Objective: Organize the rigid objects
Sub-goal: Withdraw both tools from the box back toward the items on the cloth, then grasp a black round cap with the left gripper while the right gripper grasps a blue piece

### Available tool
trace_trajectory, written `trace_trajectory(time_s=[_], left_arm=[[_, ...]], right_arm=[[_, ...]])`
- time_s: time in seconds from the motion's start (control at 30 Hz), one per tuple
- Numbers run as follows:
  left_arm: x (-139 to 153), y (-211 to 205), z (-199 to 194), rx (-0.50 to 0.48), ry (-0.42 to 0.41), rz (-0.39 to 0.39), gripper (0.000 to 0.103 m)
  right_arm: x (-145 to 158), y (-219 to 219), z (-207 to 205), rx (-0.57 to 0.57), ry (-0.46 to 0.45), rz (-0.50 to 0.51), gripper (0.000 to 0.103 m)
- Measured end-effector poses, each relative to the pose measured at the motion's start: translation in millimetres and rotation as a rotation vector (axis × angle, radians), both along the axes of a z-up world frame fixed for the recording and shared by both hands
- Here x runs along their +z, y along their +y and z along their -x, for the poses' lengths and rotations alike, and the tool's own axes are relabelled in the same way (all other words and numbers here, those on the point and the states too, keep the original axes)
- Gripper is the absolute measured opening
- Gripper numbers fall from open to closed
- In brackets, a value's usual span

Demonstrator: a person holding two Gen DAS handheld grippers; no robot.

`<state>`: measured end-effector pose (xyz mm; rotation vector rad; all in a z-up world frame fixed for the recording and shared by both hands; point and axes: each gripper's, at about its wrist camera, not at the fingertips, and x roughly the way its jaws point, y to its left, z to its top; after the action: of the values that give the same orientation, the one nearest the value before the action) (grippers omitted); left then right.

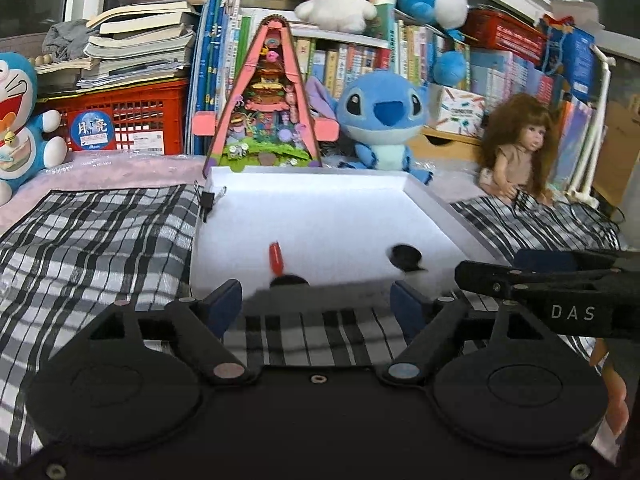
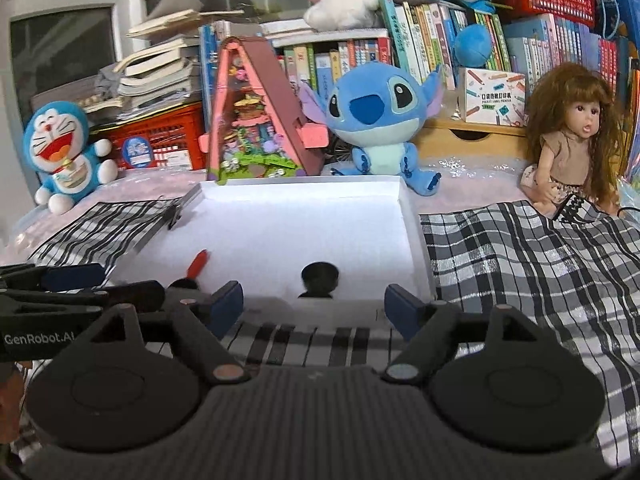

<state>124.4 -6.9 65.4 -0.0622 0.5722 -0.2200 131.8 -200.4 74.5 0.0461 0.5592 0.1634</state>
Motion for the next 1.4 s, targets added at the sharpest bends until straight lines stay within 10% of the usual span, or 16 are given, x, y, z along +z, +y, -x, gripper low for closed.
trace_trajectory(time_s=[1.4], left_arm=[[-50.9,21.0,108.2,0.034,-0.003,-0.026,0.083]], right_arm=[[-46.0,6.8,107.2,0.061,-0.047,0.064,0.093]])
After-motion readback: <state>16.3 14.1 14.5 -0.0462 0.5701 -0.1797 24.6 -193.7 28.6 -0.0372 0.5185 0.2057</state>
